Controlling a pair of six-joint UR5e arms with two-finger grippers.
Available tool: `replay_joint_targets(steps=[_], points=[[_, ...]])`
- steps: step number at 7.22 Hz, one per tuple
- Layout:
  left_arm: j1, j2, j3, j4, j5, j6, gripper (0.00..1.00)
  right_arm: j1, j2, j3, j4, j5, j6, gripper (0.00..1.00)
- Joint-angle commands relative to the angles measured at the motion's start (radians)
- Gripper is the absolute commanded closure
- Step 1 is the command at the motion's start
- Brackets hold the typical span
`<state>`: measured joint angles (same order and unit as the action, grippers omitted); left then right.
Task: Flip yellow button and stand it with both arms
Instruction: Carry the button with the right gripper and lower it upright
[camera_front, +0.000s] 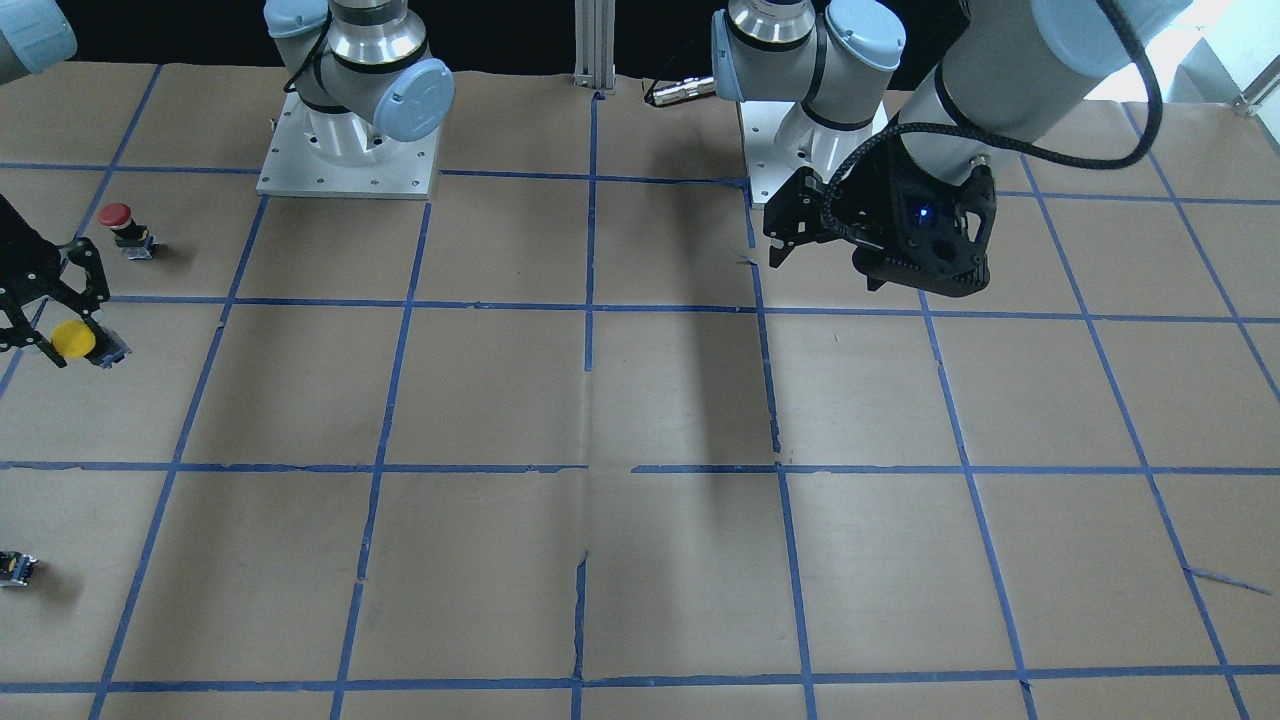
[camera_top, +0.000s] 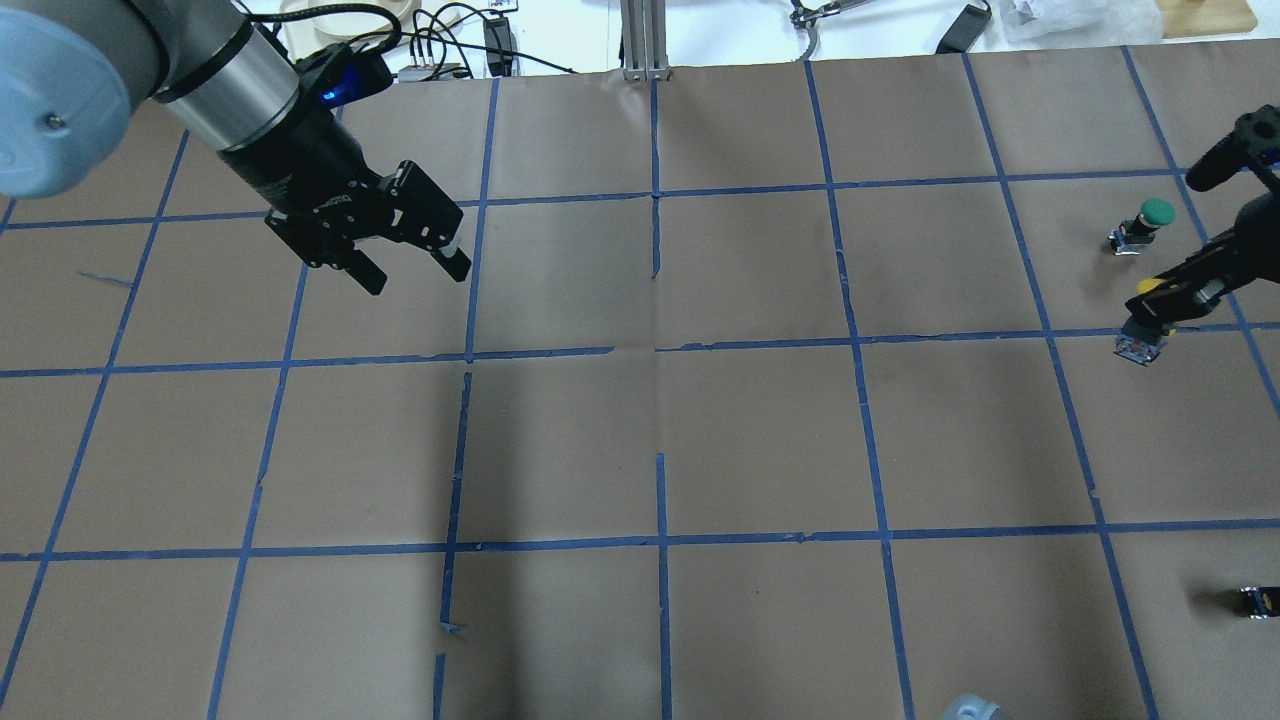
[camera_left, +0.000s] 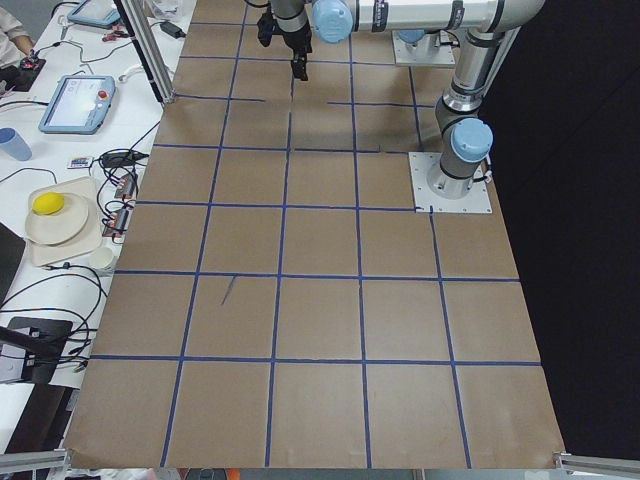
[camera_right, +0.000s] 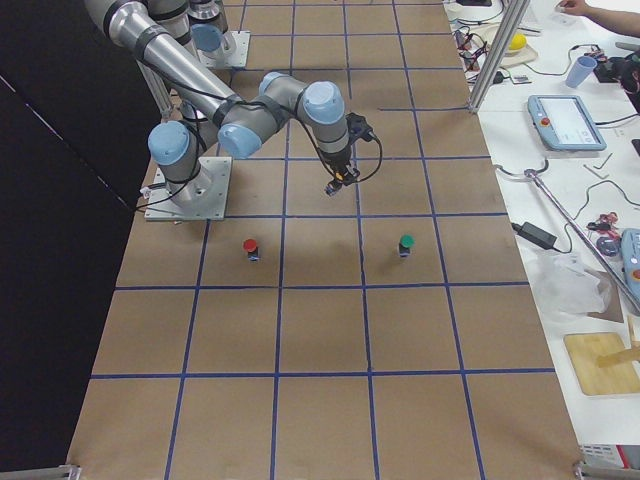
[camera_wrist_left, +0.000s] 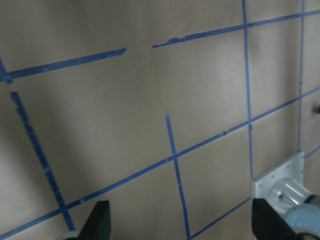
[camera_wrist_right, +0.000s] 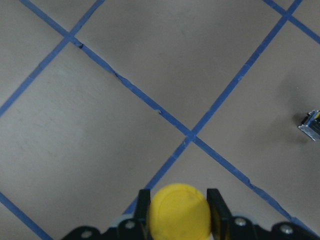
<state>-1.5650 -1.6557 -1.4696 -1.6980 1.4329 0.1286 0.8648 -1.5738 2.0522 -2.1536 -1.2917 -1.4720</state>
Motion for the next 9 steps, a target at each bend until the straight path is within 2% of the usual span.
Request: replay_joint_targets(steps=[1,2,3,7,9], points=[[-0.036,0.030,0.023,0.057,0.086,-0.058,0.00,-0.125,0.113,0.020,-0.078,0.118,-0.214,0.78],[-0.038,0.043,0.023,0.067,0.147,-0.053,0.00,-0.145,0.161,0.022,-0.131,0.170,-0.354,0.78],[-0.036,0.051,0.023,0.069,0.190,-0.050,0.00,-0.177,0.191,0.022,-0.134,0.198,-0.467,0.78],[-0.035,0.053,0.018,0.069,0.189,-0.063,0.00,-0.211,0.221,0.025,-0.123,0.210,-0.540,0.77],[-0.036,0.050,0.017,0.069,0.182,-0.066,0.00,-0.214,0.227,0.025,-0.117,0.230,-0.542,0.73]])
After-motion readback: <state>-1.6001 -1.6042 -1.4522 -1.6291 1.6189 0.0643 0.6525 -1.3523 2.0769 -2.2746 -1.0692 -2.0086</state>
